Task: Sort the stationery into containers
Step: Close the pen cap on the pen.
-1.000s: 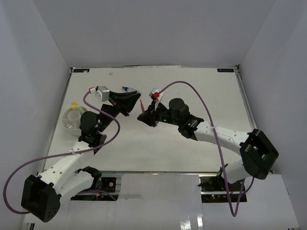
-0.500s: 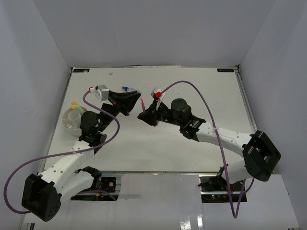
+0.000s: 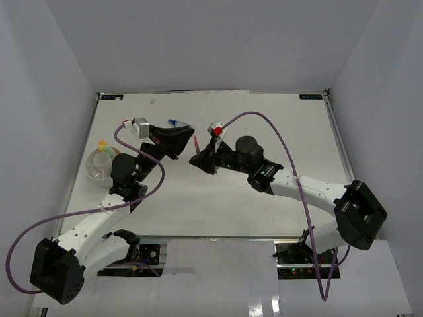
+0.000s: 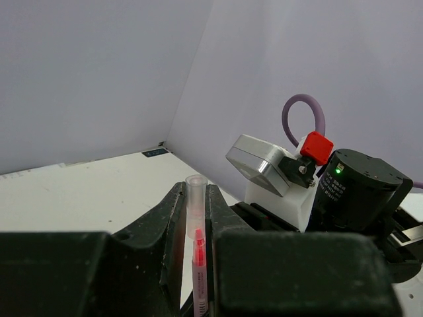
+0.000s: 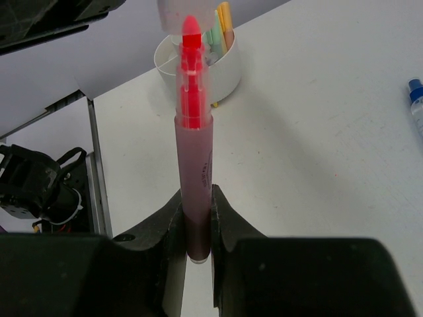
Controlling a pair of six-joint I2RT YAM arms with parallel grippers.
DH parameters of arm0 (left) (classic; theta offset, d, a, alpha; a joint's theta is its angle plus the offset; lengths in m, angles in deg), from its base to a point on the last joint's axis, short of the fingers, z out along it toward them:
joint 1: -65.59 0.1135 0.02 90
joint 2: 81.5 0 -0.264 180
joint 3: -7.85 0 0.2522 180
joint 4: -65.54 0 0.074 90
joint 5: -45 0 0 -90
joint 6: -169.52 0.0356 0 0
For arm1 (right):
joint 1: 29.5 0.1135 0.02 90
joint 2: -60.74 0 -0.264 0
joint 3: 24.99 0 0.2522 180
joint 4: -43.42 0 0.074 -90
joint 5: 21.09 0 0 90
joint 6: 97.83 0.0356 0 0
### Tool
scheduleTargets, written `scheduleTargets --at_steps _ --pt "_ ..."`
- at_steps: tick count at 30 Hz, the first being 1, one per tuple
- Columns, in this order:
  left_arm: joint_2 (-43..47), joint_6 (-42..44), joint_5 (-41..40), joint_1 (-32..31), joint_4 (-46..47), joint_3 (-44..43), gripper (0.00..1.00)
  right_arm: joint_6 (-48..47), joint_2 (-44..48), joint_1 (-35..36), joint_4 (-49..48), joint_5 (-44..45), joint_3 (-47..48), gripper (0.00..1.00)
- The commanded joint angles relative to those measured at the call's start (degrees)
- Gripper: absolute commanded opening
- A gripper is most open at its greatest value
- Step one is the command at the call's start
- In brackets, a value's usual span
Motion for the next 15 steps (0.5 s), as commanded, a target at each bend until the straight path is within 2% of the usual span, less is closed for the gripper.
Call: scheduleTargets --at_steps 1,15 --pt "0.1 -0.6 0.8 0.5 0.9 0.4 0.0 -0.8 1.4 0.5 -3.5 -0.1 0.6 0.08" --pt "-0.6 -2.0 2.0 0.5 0.8 0.4 0.0 -1.7 2.2 0.8 -3.9 1.2 0.7 0.08"
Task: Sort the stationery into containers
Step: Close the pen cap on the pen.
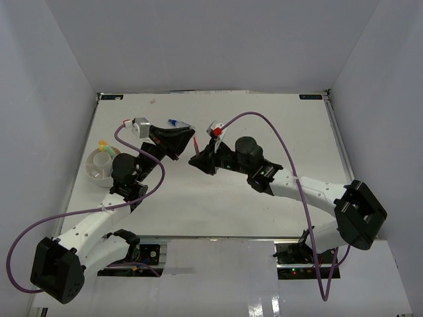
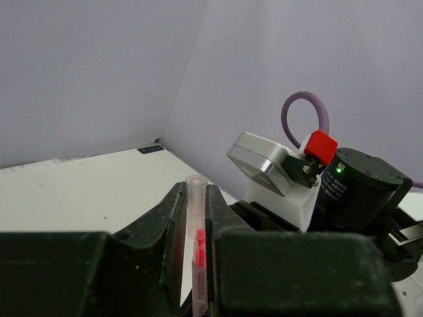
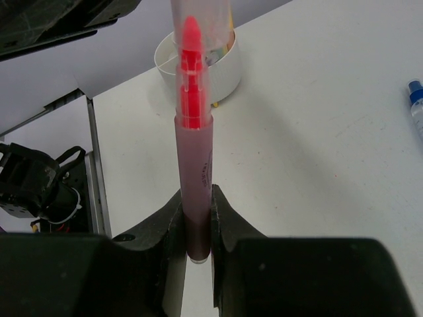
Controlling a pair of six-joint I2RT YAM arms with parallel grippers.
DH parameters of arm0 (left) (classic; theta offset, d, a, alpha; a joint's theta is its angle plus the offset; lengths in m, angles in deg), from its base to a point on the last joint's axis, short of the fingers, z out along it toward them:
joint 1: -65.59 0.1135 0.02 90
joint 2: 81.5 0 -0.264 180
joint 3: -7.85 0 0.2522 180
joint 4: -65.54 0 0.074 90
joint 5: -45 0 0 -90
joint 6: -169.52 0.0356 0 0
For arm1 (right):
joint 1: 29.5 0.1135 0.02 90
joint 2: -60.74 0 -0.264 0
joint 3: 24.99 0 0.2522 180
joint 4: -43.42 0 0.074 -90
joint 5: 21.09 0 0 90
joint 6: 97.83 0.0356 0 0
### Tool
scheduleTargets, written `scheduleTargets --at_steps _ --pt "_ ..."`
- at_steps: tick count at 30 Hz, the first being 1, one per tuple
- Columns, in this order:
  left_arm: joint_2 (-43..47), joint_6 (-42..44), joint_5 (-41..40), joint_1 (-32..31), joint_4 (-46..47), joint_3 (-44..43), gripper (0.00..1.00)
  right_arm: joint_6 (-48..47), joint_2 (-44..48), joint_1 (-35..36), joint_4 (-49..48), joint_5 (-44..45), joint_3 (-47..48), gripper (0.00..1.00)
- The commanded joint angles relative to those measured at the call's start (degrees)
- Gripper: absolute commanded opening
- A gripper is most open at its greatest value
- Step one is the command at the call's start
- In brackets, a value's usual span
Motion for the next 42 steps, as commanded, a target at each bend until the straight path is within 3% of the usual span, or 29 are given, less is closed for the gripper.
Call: scheduleTargets --at_steps 1,15,30,42 --pt "-0.3 -0.9 1.7 0.2 0.3 -0.1 0.0 -1.3 2.3 0.3 -3.8 1.5 0.9 0.08" --pt "1.0 -0.6 4.1 0.2 -9.6 -2.2 0.0 -4.1 4.9 0.3 -4.1 2.9 1.6 0.08" --pt "1.2 -4.3 5.7 0.2 -3.9 0.8 0.0 -3.1 4.3 0.4 -4.9 1.2 2.2 0.08" --pt "0.4 -3.4 7.4 0.2 -4.7 0.6 0.0 -3.8 5.1 0.3 -4.5 1.8 3.0 0.08"
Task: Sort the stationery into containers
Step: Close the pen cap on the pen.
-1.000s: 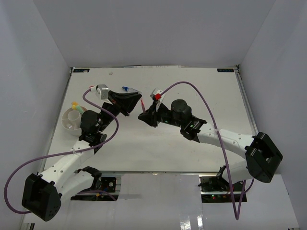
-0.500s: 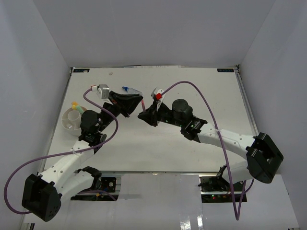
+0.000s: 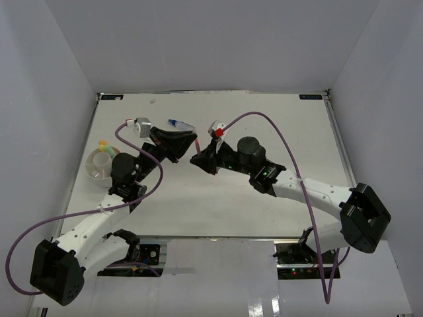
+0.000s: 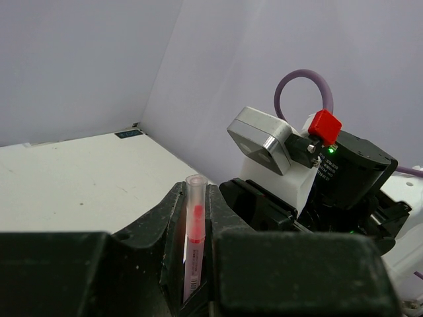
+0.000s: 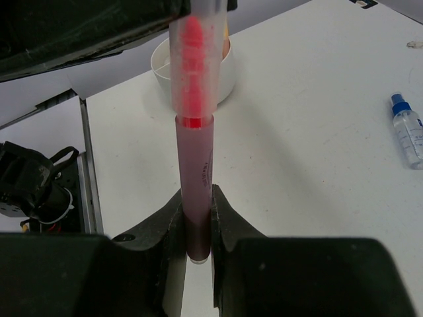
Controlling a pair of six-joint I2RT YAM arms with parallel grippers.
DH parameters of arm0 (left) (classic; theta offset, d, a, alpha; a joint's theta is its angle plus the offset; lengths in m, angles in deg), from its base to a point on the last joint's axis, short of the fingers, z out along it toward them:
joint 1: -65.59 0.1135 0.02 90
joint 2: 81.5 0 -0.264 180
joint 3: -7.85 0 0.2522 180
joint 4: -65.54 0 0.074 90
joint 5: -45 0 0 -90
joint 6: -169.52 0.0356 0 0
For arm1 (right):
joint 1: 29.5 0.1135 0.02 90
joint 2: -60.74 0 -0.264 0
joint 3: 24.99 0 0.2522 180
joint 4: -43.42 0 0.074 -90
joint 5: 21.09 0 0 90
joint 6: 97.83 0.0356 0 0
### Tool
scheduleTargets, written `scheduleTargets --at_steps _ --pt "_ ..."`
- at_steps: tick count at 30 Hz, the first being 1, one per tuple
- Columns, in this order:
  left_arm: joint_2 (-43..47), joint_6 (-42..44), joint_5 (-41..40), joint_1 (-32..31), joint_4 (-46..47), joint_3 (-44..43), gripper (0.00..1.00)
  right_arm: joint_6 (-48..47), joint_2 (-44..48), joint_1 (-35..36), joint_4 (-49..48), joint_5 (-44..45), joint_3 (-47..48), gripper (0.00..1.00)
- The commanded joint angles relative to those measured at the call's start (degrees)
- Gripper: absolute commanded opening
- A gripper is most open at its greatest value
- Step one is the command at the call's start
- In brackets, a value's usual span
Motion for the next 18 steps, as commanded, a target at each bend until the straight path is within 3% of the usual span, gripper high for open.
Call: scheduleTargets --at_steps 1,18 --pt "-0.8 0.3 3.3 0.0 -2.6 0.6 0.0 -1.1 3.0 0.2 -5.8 0.4 3.2 0.08" --pt "0.0 1.2 4.9 0.0 -13.2 2.9 0.0 -6.0 5.9 -0.5 -5.8 1.6 8.3 0.08"
